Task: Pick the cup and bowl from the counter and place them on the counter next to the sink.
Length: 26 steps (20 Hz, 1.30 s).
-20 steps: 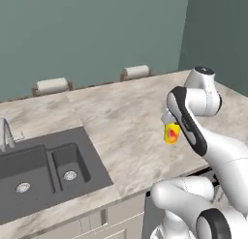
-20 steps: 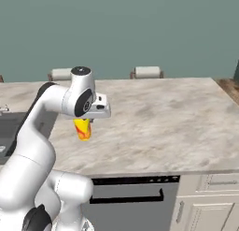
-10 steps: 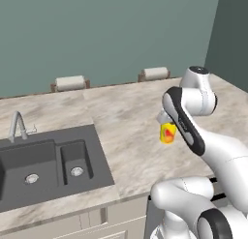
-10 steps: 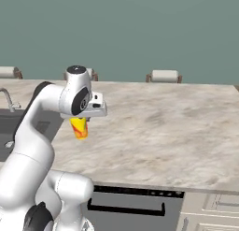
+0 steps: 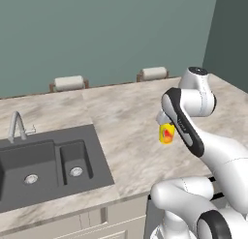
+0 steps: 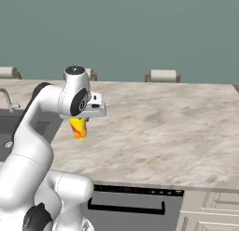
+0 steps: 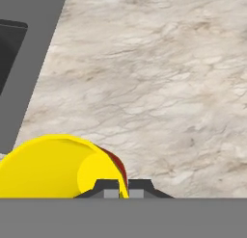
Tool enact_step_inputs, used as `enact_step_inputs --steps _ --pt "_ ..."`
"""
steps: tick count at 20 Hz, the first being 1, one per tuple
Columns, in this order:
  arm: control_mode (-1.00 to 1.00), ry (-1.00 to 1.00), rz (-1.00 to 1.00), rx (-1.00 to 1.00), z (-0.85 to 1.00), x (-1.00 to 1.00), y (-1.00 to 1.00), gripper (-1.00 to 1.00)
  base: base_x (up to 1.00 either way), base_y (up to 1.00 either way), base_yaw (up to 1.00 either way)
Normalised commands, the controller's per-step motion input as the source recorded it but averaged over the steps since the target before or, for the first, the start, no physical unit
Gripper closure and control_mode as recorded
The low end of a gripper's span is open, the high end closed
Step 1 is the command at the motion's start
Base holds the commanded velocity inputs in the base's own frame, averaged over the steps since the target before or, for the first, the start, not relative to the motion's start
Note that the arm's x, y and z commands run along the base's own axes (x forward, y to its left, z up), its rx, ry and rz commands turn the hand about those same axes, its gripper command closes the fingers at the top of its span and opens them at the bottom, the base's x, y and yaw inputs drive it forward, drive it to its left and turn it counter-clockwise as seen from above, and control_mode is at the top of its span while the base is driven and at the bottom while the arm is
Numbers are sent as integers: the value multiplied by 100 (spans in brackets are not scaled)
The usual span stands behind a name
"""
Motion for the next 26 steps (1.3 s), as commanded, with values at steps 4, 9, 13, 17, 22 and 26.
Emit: enact_step_inputs --steps 4,9,13,17,22,26 --pt "100 0 0 0 0 0 0 100 0 0 0" --pt "100 0 0 0 0 0 0 100 0 0 0" --pt "-100 5 0 0 -13 0 26 100 0 0 0" --pt "-100 7 0 0 -27 0 60 100 0 0 0" --pt "-100 7 0 0 -12 0 56 100 0 0 0" --pt "-100 4 4 0 -2 13 34 100 0 0 0"
